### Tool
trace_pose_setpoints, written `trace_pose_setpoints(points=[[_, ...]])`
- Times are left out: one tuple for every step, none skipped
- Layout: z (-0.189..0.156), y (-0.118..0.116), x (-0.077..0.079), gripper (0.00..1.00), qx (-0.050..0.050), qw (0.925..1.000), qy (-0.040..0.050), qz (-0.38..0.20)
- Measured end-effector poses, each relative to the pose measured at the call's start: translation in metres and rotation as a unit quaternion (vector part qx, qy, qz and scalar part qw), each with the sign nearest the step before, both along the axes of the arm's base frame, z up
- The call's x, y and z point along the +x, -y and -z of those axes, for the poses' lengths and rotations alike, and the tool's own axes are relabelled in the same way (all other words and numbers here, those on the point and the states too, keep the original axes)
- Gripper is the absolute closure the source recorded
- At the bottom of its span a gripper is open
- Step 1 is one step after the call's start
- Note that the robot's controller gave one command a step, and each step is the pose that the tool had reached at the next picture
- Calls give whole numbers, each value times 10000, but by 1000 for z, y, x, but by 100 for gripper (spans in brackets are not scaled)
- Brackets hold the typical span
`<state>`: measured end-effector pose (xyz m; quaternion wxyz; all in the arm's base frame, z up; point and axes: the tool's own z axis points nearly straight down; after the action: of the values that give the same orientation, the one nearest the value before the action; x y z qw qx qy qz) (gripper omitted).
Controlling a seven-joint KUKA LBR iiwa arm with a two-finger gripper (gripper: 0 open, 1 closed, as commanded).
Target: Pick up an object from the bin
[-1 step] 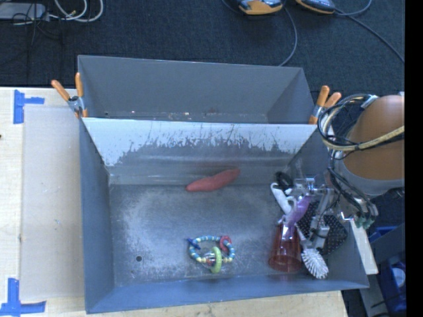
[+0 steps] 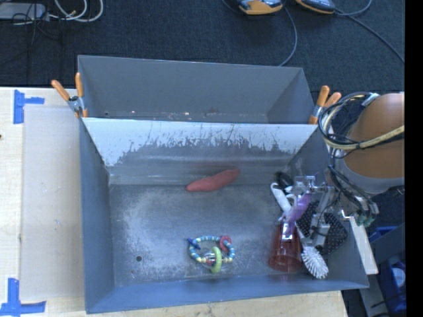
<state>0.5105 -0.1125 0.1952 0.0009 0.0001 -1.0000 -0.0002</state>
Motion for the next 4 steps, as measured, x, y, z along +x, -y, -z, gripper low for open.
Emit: trace_pose_setpoints(points=[[48, 10, -7, 0, -2, 9999, 26, -137], [90, 6, -17, 0, 2, 9997, 25, 247], [113, 3, -18, 0, -7, 9996, 71, 264], [124, 11, -26, 100, 43, 9932, 55, 1159]])
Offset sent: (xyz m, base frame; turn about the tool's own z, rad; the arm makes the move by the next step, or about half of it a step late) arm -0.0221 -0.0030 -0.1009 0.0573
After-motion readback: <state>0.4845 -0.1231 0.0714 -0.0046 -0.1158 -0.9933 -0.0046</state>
